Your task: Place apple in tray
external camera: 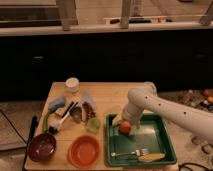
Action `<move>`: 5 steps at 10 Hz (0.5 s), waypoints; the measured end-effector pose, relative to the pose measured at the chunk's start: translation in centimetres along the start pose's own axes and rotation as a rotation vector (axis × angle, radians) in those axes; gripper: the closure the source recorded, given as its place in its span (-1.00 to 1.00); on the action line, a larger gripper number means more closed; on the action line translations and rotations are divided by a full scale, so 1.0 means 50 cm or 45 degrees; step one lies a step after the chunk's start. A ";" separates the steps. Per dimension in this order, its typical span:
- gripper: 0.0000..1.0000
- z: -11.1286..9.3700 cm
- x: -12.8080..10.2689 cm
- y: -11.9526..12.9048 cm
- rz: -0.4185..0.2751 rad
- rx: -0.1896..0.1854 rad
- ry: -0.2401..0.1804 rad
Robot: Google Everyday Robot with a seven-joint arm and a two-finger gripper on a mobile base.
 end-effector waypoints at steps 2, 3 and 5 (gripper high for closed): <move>-0.60 0.000 0.000 0.002 0.002 0.000 0.000; -0.60 0.000 0.000 -0.001 -0.002 0.000 0.000; -0.60 0.000 0.000 0.000 0.000 0.000 0.000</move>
